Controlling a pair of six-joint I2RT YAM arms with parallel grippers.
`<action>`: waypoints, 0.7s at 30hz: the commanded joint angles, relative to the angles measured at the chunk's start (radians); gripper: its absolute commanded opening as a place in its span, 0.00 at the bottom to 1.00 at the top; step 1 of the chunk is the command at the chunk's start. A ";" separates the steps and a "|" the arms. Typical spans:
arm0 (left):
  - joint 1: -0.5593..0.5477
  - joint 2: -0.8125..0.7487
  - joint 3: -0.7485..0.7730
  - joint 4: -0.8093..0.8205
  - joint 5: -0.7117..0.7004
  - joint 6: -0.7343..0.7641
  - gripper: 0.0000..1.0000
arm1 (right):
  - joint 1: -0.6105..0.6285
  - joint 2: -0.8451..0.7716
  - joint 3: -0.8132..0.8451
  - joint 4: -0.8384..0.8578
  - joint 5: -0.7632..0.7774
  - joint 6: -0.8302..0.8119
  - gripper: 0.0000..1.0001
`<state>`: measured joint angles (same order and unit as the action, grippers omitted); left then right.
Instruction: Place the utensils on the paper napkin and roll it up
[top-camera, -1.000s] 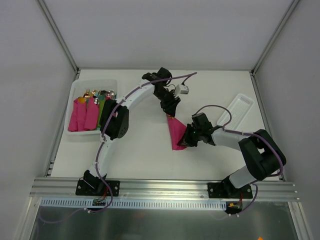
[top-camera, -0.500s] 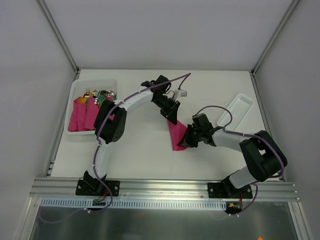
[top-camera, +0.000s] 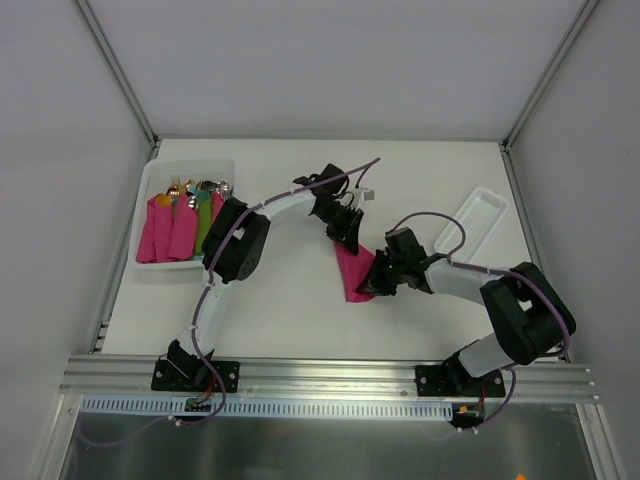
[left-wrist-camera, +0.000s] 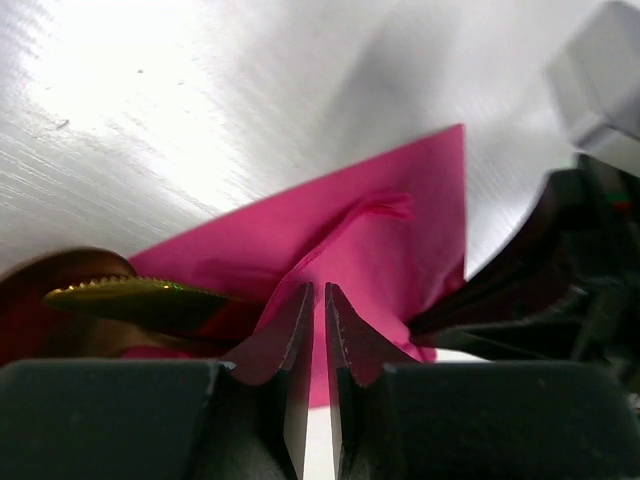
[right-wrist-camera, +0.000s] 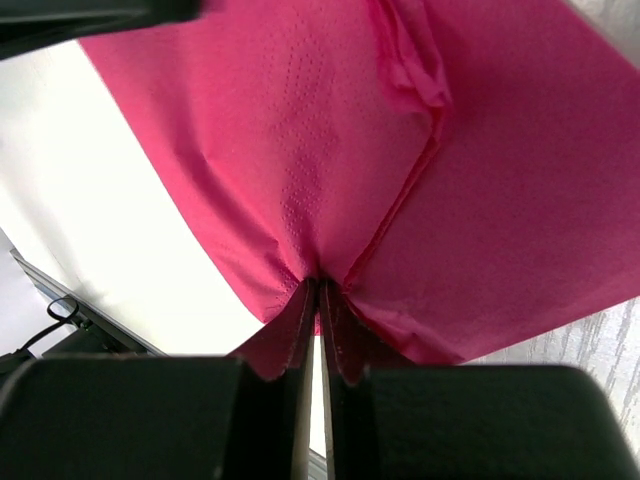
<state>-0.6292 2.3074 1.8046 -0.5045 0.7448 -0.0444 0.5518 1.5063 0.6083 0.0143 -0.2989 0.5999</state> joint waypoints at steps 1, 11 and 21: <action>-0.017 0.033 0.033 0.026 -0.042 -0.049 0.09 | 0.005 0.011 -0.044 -0.148 0.087 -0.029 0.06; -0.044 0.076 0.062 0.041 -0.128 -0.058 0.08 | 0.005 -0.033 -0.032 -0.145 0.072 -0.049 0.25; -0.058 0.078 0.016 0.040 -0.206 -0.057 0.06 | 0.004 -0.146 0.007 -0.162 0.101 -0.046 0.31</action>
<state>-0.6754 2.3650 1.8439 -0.4744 0.6411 -0.1070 0.5522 1.4055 0.6052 -0.0990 -0.2501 0.5663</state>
